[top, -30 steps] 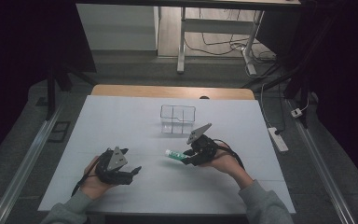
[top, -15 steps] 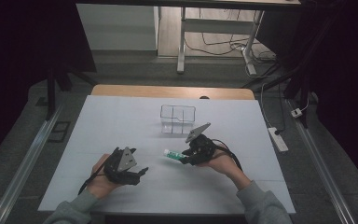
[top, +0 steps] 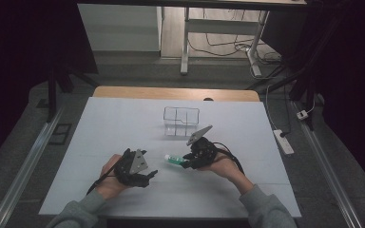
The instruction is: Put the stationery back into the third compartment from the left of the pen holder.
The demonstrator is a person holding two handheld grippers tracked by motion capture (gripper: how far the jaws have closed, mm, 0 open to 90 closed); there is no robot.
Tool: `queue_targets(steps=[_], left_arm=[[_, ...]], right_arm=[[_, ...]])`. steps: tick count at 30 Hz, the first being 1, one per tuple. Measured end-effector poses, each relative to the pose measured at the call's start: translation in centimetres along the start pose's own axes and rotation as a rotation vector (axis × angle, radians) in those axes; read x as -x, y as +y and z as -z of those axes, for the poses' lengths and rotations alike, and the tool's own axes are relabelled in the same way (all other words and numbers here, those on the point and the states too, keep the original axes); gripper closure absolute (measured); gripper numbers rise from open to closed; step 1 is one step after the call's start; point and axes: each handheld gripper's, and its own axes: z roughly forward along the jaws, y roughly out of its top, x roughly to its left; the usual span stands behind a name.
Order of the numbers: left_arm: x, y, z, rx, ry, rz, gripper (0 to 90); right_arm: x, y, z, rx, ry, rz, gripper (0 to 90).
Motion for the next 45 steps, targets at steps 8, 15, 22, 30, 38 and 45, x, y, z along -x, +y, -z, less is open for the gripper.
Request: queue_targets(steps=[8,15,22,30,38,45], left_arm=[[0.6,1.5,-1.2,-0.003,-0.015,-0.06,23.0],[0.9,2.8,-2.1,0.015,-0.03,-0.106,25.6],[1.6,3.6,-2.7,0.013,-0.023,-0.183,30.8],[2.0,3.8,-3.0,0.002,-0.012,-0.251,50.1],[2.1,3.6,-3.0,-0.009,-0.052,-0.29,62.6],[0.3,3.3,-2.3,0.046,-0.055,-0.167,65.7]], right_arm=[[0.0,0.3,-0.1,0.015,0.037,-0.04,64.3],[-0.3,0.5,0.3,0.037,0.062,-0.046,64.3],[-0.6,0.7,0.2,0.056,0.098,-0.038,64.2],[-1.1,0.9,0.6,0.065,0.125,-0.031,64.2],[-1.2,0.9,1.0,0.116,0.112,0.017,61.7],[-1.4,0.8,1.9,0.25,0.008,0.036,41.4]])
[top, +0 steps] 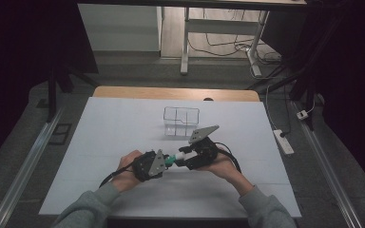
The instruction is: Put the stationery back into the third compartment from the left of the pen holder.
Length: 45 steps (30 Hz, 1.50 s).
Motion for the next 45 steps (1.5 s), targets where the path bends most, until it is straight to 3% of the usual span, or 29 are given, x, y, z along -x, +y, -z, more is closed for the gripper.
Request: queue_targets(steps=[3,7,13,22,27,45], left_arm=[[-0.7,-0.5,0.1,0.018,-0.005,0.054,65.7],[-1.3,-0.8,0.2,0.033,0.004,0.104,65.8],[-1.9,-1.2,0.6,0.062,0.013,0.153,65.8],[-2.9,-1.9,1.1,0.112,0.035,0.237,65.8],[-3.0,-2.0,1.2,0.125,0.041,0.248,65.8],[-2.2,-1.2,1.0,0.161,0.012,0.243,65.8]], right_arm=[[0.2,-0.1,0.6,0.069,-0.052,0.002,38.1],[0.8,-0.4,1.2,0.137,-0.077,-0.029,35.9],[1.1,-0.8,1.6,0.191,-0.107,-0.061,34.5],[1.2,-1.0,2.0,0.234,-0.142,-0.062,33.7],[1.3,-1.2,2.0,0.247,-0.156,-0.073,33.1],[0.8,-1.2,0.9,0.274,-0.113,-0.101,28.0]])
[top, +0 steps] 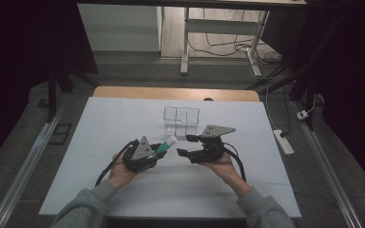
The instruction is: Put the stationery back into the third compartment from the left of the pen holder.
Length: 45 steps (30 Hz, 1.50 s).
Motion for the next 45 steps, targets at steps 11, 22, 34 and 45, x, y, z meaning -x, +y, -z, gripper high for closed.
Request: queue_targets(steps=[11,22,34,45], left_arm=[[1.0,0.6,-0.7,0.007,-0.017,-0.021,65.7],[1.9,1.2,-2.2,-0.006,-0.037,-0.048,65.6],[2.2,1.4,-2.7,-0.01,-0.025,-0.058,65.6],[2.0,1.3,-2.6,-0.005,-0.014,-0.052,65.6]], right_arm=[[-0.5,-0.2,-0.6,0.02,0.023,-0.012,28.5],[-0.5,-0.3,-0.3,0.06,0.021,-0.027,54.4],[0.0,-0.4,-0.1,0.102,0.087,-0.09,61.6],[-0.2,-0.6,-0.4,0.077,0.063,-0.044,56.8]])
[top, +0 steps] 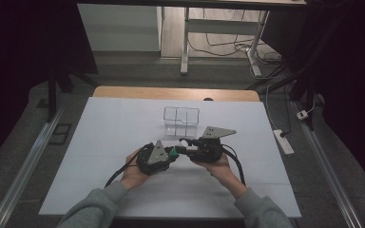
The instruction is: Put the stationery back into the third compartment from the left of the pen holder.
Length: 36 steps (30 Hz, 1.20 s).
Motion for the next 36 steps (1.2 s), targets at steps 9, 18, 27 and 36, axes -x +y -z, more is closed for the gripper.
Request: queue_targets(steps=[9,18,27,36], left_arm=[[-0.1,0.0,0.1,0.007,-0.003,0.007,65.7],[0.0,-0.1,-0.2,-0.005,-0.001,0.015,64.2],[-1.9,-0.7,0.8,-0.006,0.003,0.144,37.6],[-2.7,-1.7,2.5,-0.038,-0.012,0.188,34.9]], right_arm=[[0.0,-0.3,-0.3,-0.012,-0.001,-0.001,58.8],[-0.3,-0.2,-0.3,-0.007,0.015,0.017,63.2],[-0.3,0.5,0.8,0.026,-0.069,0.085,63.4],[-0.1,1.5,2.2,0.07,-0.094,0.088,63.4]])
